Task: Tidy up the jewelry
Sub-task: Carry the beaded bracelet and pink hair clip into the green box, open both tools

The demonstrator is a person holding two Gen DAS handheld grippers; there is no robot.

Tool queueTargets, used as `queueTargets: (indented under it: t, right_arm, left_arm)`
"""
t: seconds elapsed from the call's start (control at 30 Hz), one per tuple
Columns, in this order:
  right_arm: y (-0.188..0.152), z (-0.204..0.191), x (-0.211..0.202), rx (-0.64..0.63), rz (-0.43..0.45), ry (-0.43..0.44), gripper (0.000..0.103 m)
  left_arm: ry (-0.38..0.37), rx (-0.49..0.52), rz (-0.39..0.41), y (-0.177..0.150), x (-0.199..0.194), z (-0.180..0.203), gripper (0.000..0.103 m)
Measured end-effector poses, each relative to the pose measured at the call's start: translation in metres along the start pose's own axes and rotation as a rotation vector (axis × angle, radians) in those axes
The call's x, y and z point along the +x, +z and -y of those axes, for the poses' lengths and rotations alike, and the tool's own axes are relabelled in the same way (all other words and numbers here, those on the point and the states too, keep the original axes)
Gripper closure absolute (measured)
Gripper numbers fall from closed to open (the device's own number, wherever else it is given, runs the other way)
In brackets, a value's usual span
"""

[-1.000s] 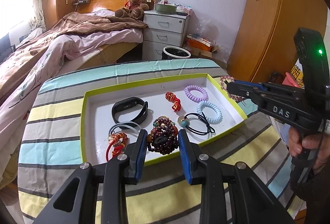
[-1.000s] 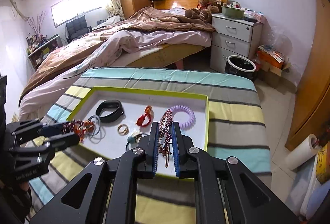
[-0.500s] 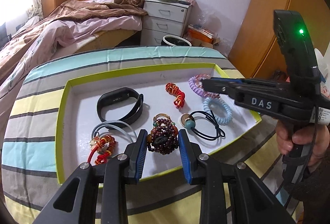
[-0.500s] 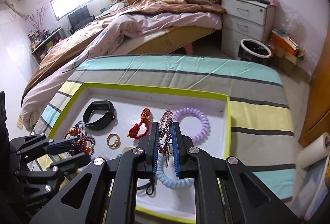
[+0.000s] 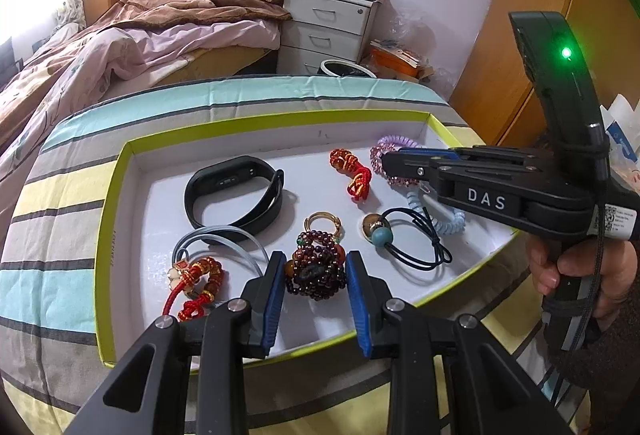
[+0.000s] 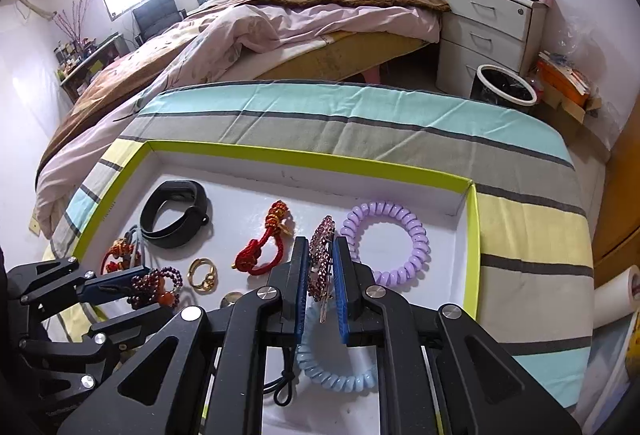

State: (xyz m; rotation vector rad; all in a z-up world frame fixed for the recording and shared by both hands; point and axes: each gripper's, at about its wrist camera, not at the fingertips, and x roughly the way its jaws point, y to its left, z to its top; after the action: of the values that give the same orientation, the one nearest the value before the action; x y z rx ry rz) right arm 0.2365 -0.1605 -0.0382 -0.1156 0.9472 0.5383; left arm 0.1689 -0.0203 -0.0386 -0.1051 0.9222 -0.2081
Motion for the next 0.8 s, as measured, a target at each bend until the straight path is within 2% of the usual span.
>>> queueTargets:
  t: [0.4,0.7,0.8]
  right_arm:
    - [0.0049,-0.0049,0.0048,-0.071,0.016,-0.087,0.091]
    - [0.0041,-0.003,0.0042,-0.068,0.022,-0.083,0.09]
    - [0.0038,-0.0034,0.004,-0.073,0.024,-0.083,0.087]
  left_arm:
    - [0.003,-0.011,-0.002,0.0007,0.0014,-0.002,0.072]
    - [-0.002,-0.028,-0.003,-0.0005,0.0026,-0.0041,0.072]
    - [0.0,-0.028,-0.002,-0.0006,0.0023,-0.0042,0.071]
